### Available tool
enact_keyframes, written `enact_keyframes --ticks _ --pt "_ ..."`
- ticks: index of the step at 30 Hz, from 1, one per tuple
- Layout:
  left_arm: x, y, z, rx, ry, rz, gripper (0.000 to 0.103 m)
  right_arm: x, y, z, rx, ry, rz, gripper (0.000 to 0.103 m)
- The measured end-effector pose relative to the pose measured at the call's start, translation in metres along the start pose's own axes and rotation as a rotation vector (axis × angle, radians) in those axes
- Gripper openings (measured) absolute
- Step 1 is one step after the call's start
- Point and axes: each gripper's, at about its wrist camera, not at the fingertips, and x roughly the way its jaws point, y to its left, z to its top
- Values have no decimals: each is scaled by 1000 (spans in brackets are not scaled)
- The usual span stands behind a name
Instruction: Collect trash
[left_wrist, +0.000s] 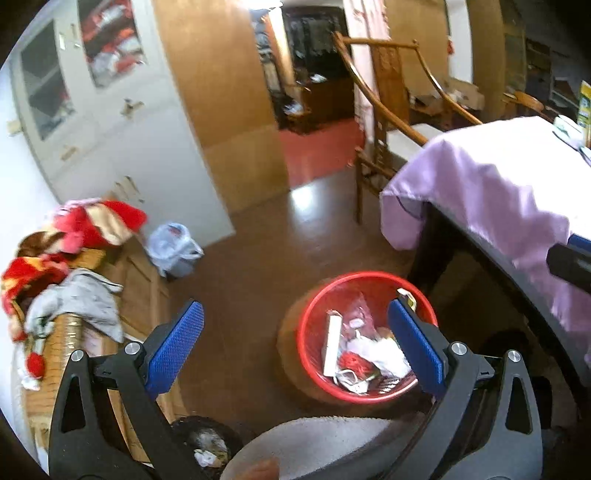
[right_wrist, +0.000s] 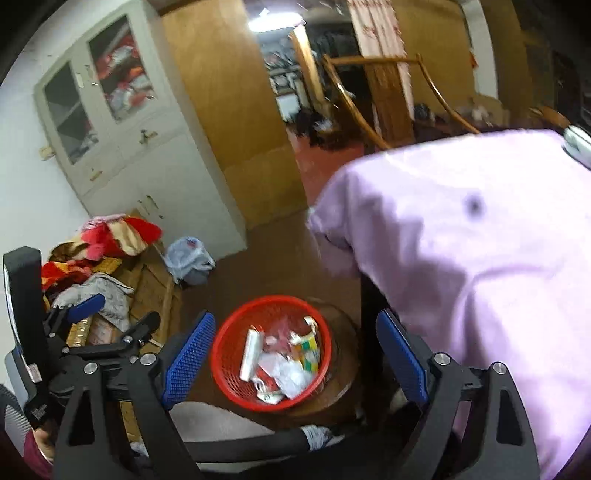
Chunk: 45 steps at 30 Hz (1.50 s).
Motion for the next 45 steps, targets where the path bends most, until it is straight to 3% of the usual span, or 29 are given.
enact_keyframes --ticks 5,10,20,26,34,45 --pt "31 12 -12 -27 23 -61 96 29 4 -18 25 83 -86 87" --pt "67 22 -24 -75 103 -81 96 63 35 -27 -58 164 -139 87" --pt "108 30 -38 -96 193 -51 96 104 37 -27 -46 252 -142 87" --pt "105 22 -39 -54 178 -29 96 115 36 -33 -48 298 -132 87" --pt "93 21 -34 -67 145 -38 96 99 40 -37 -74 261 -136 87" --pt "78 3 -32 -5 115 -71 96 86 32 -46 -64 254 -141 87"
